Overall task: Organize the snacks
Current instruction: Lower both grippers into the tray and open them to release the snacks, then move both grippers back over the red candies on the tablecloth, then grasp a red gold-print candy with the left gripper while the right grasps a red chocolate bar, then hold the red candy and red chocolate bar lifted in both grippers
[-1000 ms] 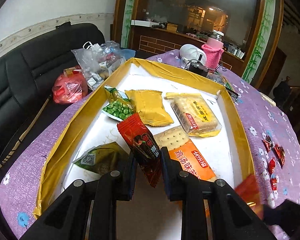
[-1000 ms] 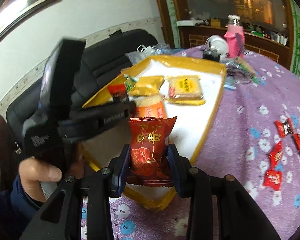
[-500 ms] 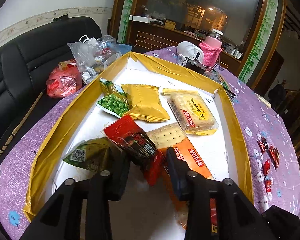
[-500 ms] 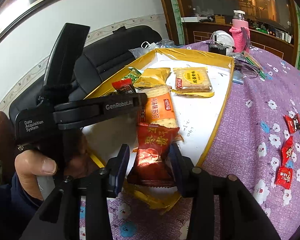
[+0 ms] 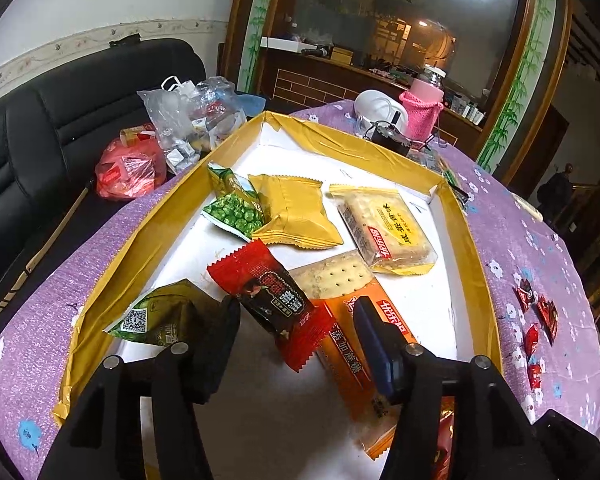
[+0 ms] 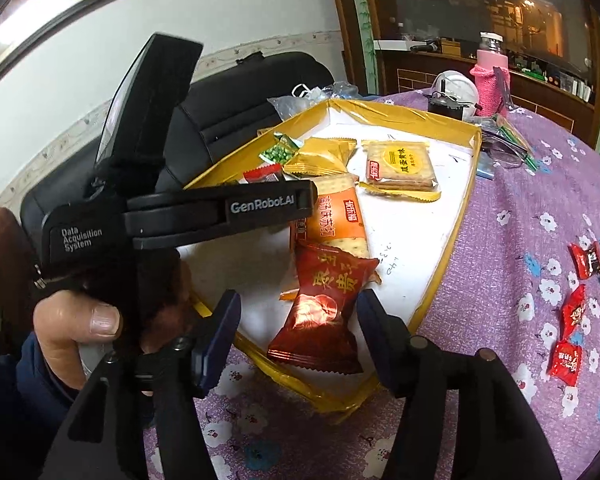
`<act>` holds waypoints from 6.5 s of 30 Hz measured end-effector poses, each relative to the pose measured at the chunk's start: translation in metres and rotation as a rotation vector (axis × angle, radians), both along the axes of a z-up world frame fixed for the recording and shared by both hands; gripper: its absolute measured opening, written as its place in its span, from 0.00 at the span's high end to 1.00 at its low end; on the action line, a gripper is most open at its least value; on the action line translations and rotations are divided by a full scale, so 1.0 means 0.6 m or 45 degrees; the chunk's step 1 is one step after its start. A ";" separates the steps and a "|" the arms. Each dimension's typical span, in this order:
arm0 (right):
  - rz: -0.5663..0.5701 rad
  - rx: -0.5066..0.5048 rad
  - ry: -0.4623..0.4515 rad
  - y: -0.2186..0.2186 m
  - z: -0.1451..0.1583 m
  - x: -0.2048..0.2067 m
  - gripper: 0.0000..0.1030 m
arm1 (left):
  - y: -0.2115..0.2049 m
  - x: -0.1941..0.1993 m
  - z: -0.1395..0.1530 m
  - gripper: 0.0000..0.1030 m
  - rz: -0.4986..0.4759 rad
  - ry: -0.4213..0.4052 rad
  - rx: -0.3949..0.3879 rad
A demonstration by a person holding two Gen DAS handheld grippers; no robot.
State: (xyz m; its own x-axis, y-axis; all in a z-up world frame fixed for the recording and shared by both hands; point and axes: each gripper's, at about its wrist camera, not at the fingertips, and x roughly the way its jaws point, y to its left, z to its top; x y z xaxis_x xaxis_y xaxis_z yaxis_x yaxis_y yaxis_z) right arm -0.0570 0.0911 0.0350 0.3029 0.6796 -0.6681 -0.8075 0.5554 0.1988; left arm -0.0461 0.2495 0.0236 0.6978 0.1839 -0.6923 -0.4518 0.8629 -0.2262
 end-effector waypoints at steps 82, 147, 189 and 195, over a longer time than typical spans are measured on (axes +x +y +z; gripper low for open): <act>-0.982 -0.102 0.122 -0.350 -0.035 0.307 0.43 | -0.400 0.179 -0.007 0.94 -0.830 0.198 0.127; -0.852 -0.054 0.238 -0.364 -0.021 0.277 0.99 | -0.366 0.156 0.004 0.80 -0.912 0.181 0.200; -1.099 -0.340 0.160 -0.376 -0.036 0.334 0.75 | -0.350 0.161 0.008 0.79 -0.847 0.165 0.134; -0.952 -0.111 0.056 -0.361 0.009 0.292 0.75 | -0.341 0.161 0.014 0.79 -0.784 0.119 0.144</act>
